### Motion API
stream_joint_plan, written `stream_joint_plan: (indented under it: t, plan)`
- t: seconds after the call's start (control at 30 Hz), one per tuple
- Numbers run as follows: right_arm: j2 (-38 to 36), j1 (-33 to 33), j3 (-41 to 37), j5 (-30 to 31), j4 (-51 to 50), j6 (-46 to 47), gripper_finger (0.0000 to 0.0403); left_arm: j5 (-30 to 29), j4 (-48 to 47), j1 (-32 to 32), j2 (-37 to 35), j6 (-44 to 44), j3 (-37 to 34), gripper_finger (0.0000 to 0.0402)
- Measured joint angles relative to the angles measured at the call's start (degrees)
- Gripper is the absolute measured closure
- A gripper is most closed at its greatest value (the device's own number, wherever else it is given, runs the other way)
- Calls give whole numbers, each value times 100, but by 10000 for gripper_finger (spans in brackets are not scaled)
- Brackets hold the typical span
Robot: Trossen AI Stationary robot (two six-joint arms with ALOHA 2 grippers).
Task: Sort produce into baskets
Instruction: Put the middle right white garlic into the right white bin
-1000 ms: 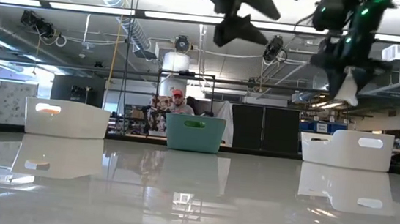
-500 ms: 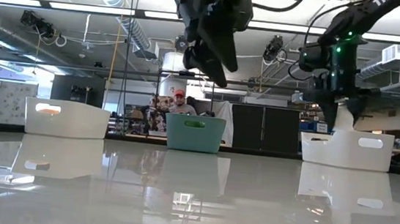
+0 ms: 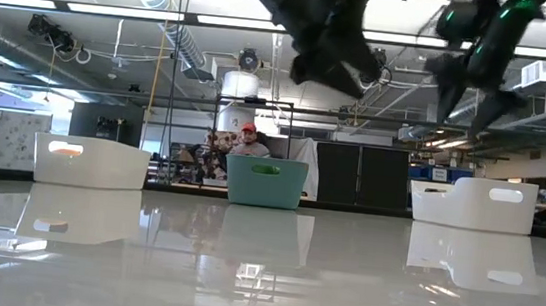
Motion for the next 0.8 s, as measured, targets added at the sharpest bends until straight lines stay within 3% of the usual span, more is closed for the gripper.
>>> stream_joint_plan:
  t: [0.27, 0.4, 0.5, 0.8]
  plan:
    - [-1586, 1335, 0, -541, -273, 940, 73, 9, 1578, -13, 333, -271, 11, 133]
    - [-2054, 2247, 0, -1045, -243, 1996, 84, 178, 2118, -11, 556, -411, 0, 132]
    - [-2249, 3028, 0, -1229, -95, 2583, 92, 282, 2393, -55, 703, -472, 7, 131]
    - [-1993, 4770, 0, -657, -283, 3528, 112, 510, 2511, -158, 995, -579, 7, 131]
